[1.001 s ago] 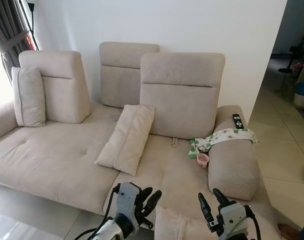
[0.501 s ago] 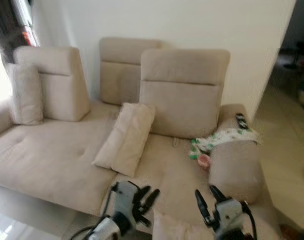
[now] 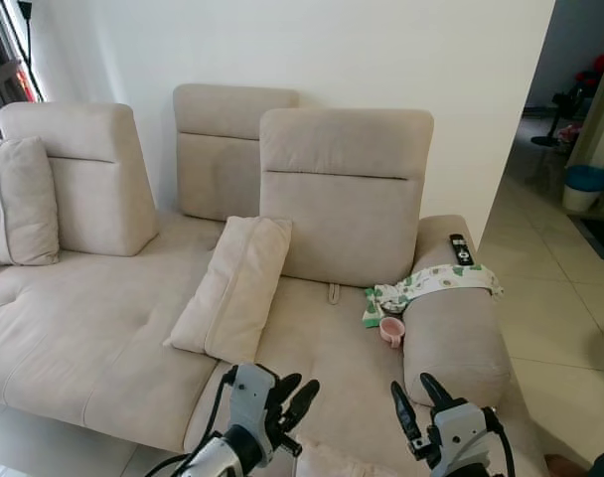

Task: Move the pillow to the sofa from floor

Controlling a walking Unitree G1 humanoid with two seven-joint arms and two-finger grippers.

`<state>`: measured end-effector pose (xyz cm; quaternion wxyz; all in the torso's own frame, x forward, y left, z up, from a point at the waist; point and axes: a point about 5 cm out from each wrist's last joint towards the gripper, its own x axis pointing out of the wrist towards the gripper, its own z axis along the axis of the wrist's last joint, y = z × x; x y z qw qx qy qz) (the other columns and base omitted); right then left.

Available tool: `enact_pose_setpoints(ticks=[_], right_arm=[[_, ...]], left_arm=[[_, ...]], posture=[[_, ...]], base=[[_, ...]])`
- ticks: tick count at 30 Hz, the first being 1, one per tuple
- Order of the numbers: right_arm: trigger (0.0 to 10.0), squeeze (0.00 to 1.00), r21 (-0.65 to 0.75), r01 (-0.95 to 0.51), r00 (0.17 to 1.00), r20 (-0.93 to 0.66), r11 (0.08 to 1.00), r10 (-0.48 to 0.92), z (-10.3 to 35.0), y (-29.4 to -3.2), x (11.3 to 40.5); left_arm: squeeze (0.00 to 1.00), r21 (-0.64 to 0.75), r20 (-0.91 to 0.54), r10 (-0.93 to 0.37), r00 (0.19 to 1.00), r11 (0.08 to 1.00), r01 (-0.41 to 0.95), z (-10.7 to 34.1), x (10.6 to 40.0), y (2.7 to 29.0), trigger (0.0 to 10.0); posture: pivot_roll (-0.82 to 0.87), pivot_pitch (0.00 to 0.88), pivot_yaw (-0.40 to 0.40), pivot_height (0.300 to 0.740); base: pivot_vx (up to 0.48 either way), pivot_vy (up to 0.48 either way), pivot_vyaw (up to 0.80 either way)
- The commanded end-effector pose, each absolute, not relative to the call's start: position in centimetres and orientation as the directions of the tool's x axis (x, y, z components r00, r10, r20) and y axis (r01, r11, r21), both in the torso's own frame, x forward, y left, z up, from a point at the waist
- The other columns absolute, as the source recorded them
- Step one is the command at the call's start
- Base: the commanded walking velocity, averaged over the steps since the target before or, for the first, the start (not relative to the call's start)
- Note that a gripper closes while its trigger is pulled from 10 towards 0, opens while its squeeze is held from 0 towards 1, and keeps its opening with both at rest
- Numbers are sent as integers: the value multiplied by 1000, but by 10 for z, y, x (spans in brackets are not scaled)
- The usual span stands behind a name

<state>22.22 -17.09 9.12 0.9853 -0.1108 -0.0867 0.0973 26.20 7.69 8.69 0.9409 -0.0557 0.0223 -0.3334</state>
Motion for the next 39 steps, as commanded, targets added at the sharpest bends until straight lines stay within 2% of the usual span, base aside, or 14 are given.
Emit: enact_pose_setpoints(ticks=[1,4,6,10,29,39], right_arm=[[10000,0,-239,-172,969,133,956,208,87,-171,221],[10000,0,-238,-173,970,129,956,208,86,-171,221],[10000,0,-237,-175,970,125,956,209,86,-171,221],[10000,0,-237,-176,970,124,956,209,86,-171,221],[10000,0,-237,-172,972,116,956,203,84,-172,218],[10000,0,-236,-166,975,108,958,196,81,-175,215]], left_arm=[[0,-88,-22,-626,779,778,623,84,262,79,10000],[0,-64,-20,-634,773,773,632,84,263,78,10000],[0,-12,-20,-652,758,758,652,85,263,78,10000],[0,6,-24,-663,748,749,663,84,263,78,10000],[0,32,-27,-673,740,739,673,83,263,79,10000],[0,40,-26,-678,734,733,679,82,264,78,10000]], posture=[[124,0,62,740],[124,0,62,740],[126,0,62,725],[125,0,62,710],[122,0,67,650],[112,0,69,600]], base=[[0,0,0],[0,0,0],[0,0,0],[0,0,0],[0,0,0],[0,0,0]])
